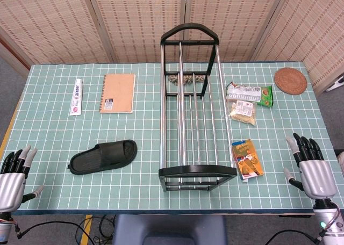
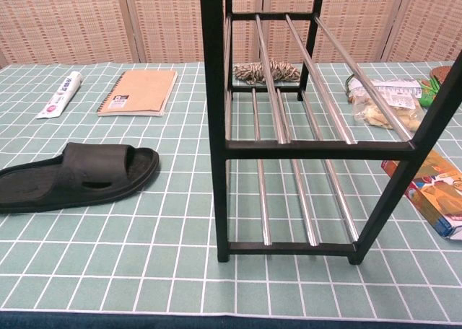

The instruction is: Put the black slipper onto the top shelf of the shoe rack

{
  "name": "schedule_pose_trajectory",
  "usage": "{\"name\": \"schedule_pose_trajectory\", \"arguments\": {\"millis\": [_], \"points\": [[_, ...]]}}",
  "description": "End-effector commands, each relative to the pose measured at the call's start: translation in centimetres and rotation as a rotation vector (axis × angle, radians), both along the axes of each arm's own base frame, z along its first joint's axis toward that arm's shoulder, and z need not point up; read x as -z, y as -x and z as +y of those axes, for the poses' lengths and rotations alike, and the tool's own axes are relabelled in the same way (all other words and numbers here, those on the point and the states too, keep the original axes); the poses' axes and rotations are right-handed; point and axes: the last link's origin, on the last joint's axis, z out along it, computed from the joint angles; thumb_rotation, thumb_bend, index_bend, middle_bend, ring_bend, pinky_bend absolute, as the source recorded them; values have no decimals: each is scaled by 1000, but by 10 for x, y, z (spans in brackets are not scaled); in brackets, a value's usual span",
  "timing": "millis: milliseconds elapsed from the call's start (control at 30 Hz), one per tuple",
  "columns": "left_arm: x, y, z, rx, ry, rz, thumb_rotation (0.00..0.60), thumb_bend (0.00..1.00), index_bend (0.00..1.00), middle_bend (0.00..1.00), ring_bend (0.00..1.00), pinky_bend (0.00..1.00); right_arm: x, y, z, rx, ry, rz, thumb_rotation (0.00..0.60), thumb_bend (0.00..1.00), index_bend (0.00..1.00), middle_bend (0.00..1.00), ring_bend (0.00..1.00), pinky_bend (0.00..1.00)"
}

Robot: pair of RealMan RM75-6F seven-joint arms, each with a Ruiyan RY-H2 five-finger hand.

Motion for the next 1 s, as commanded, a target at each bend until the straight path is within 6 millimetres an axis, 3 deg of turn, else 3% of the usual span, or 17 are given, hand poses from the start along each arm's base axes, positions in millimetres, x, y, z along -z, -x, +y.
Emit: {"name": "schedule_pose_trajectory", "arguments": {"millis": [33, 333, 767, 1000], "points": [[1, -1, 0, -3, 1, 5, 600, 154, 0, 0, 0, 0, 0, 1, -1, 2, 1, 3, 600, 320, 0, 0, 0, 0], [-1, -8, 2, -6, 43, 10, 600, 154, 0, 0, 0, 0, -1, 1, -4, 3, 1, 3, 600, 320, 0, 0, 0, 0], [-17, -32, 43, -144, 144, -25, 600, 153, 0, 0, 0, 0, -7, -9, -2, -68, 3, -28, 600, 319, 0, 0, 0, 0], [-7, -42, 52, -225, 152, -14, 600, 153, 0, 0, 0, 0, -13, -8, -1, -78, -3, -57, 600, 319, 0, 0, 0, 0]]}}
